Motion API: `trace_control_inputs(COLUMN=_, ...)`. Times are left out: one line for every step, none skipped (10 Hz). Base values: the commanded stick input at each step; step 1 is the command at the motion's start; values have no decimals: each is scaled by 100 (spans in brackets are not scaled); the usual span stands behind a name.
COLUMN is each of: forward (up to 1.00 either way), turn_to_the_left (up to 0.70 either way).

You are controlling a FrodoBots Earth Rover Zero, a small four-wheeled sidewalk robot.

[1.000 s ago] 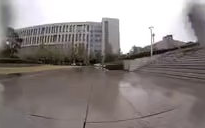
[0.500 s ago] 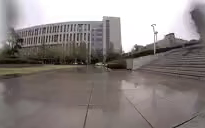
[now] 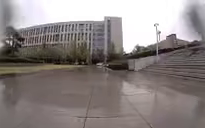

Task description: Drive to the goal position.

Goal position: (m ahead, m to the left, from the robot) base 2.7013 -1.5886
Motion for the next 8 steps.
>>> trace_control_inputs(forward=70, turn_to_the_left=0)
trace_control_inputs(forward=70, turn_to_the_left=0)
trace_control_inputs(forward=70, turn_to_the_left=0)
trace_control_inputs(forward=70, turn_to_the_left=0)
trace_control_inputs(forward=70, turn_to_the_left=0)
trace_control_inputs(forward=70, turn_to_the_left=0)
trace_control_inputs(forward=70, turn_to_the_left=0)
trace_control_inputs(forward=70, turn_to_the_left=0)
